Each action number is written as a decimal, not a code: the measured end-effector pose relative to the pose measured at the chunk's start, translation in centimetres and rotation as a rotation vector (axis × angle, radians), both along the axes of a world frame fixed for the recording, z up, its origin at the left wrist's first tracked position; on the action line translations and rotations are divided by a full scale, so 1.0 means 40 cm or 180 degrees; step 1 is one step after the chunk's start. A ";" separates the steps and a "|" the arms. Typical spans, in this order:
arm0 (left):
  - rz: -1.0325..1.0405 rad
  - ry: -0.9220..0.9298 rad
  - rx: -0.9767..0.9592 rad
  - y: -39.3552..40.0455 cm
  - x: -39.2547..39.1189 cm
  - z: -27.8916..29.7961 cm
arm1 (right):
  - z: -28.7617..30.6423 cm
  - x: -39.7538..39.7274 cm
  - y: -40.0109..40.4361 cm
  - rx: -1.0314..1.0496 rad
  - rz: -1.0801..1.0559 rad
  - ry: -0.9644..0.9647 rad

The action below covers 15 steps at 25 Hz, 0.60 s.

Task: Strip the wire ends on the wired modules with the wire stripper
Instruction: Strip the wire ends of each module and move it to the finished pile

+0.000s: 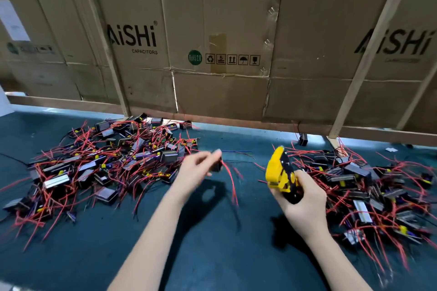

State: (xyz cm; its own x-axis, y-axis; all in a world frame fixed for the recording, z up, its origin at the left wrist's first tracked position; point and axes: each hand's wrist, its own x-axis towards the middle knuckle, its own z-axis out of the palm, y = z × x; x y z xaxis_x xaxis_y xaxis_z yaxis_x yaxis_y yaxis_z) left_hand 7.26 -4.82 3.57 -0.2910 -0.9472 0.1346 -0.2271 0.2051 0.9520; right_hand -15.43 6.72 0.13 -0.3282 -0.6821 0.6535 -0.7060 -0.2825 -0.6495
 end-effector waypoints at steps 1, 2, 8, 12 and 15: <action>0.0072 -0.0872 -0.0454 0.006 -0.008 -0.041 | 0.004 0.004 0.005 -0.0065 0.0077 -0.0110; 0.0145 -0.1453 -0.0813 0.007 -0.013 -0.064 | 0.010 0.009 0.005 -0.0104 0.0116 -0.0257; 0.0358 -0.1054 -0.0904 0.015 0.019 -0.068 | 0.030 0.003 0.010 -0.0021 0.0763 -0.1647; 0.0154 -0.0563 -0.0473 0.014 0.026 -0.066 | 0.020 0.011 0.009 0.0858 0.0968 -0.1553; -0.0044 0.0081 -0.0169 0.010 0.034 -0.055 | 0.019 0.024 0.009 0.1191 0.1028 -0.1509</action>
